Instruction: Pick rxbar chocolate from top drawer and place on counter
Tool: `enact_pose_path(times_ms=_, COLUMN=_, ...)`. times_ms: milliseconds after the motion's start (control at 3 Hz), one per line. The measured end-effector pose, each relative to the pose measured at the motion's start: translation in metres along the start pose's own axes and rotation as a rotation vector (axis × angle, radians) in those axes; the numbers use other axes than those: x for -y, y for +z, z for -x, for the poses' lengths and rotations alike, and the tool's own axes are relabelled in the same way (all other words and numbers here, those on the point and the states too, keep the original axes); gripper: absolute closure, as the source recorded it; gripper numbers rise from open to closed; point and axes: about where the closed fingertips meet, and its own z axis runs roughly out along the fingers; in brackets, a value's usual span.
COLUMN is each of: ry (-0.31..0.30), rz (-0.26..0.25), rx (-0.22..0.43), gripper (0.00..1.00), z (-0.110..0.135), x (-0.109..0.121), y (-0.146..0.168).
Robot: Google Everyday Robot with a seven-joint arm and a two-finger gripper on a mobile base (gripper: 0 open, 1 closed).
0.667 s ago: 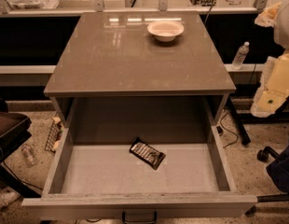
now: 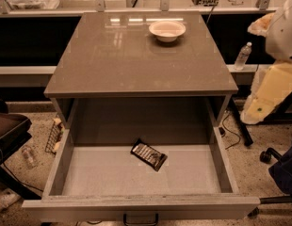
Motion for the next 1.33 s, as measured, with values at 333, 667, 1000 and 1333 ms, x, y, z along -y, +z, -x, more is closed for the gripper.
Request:
enact_pose_path(times_ms=333, ry=0.011, rz=0.025, rx=0.125, gripper=0.00, z=0.019, x=-0.018, y=0.040)
enact_pose_path(times_ms=667, ry=0.048, rz=0.052, rx=0.299, gripper=0.00, z=0.052, x=-0.039, y=0.108)
enact_pose_path(times_ms=1000, ry=0.080, rz=0.049, rx=0.398, gripper=0.00, z=0.066, x=-0.044, y=0.150)
enact_pose_path(times_ms=1333, ry=0.123, rz=0.056, rx=0.428, gripper=0.00, z=0.070, x=-0.053, y=0.189)
